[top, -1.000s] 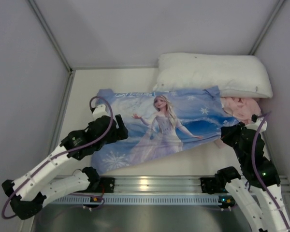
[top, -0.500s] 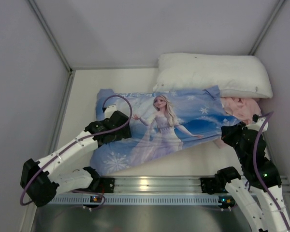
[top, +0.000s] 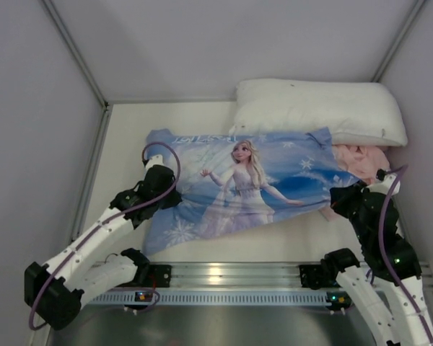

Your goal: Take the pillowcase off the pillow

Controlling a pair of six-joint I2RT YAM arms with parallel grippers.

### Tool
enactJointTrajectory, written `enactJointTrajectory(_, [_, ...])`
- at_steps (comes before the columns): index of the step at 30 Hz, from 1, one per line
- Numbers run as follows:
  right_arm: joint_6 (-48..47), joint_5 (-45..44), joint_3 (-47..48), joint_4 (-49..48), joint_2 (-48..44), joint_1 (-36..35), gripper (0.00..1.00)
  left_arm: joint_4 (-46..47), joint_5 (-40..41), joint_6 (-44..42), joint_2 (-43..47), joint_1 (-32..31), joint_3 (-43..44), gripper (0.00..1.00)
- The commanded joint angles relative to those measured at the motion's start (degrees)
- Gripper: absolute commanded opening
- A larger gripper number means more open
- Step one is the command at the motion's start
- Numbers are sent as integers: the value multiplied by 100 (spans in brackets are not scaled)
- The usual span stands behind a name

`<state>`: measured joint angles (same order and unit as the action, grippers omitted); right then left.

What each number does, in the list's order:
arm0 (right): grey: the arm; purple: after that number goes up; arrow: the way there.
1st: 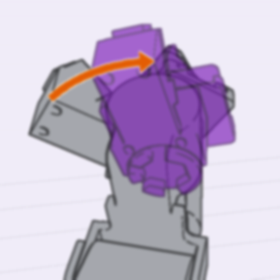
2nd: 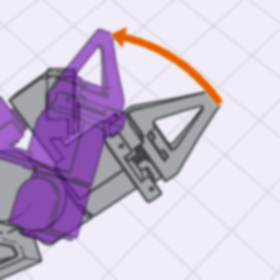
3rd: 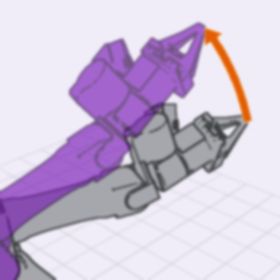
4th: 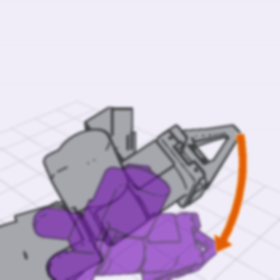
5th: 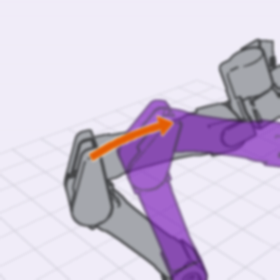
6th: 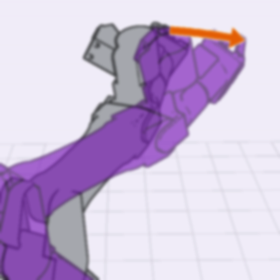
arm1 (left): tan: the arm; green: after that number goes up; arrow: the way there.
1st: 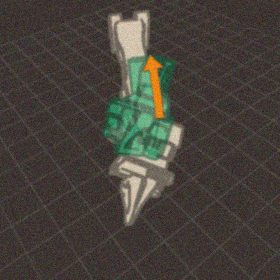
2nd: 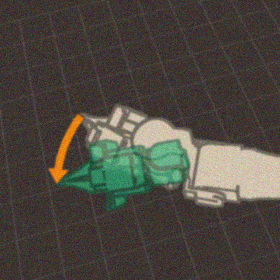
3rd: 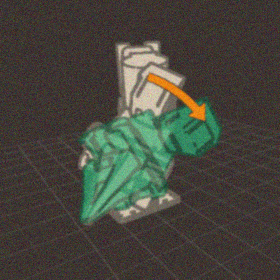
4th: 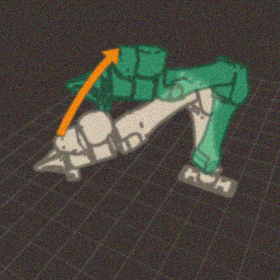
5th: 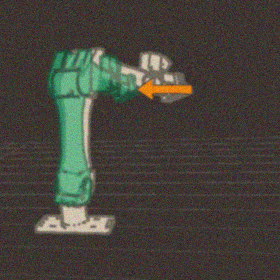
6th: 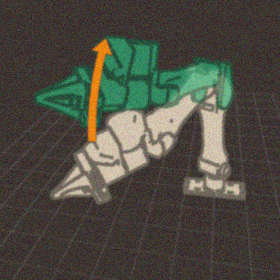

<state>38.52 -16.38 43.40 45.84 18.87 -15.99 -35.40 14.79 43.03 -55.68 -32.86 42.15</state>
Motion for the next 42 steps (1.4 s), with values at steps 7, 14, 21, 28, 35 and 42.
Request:
enactJointTrajectory(7, [-662, 521, 1328, -463, -375, 43, 0, -555, -1704, -743, 1937, 17, 2058, 0])
enactJointTrajectory(14, [-654, 1338, 3399, 56, -156, 43, 0, -793, -2427, -339, 2114, 17, 3746, 0])
enactJointTrajectory(21, [243, 2085, 4213, 654, 1413, -18, 0, -1769, -1646, -145, 63, 17, 5057, 0])
enactJointTrajectory(28, [348, 1857, 3132, -373, 3401, 43, 0, -999, -2934, -277, -2366, 1421, 5146, 0])
enactJointTrajectory(35, [411, 1436, 2533, -1560, 5298, 587, 0, -811, -3114, -409, -4957, 2530, 6371, 0])
enactJointTrajectory(42, [86, 1155, 2700, -1886, 6048, 1088, 0, -1417, -2525, -857, -6419, 2592, 8553, 19])
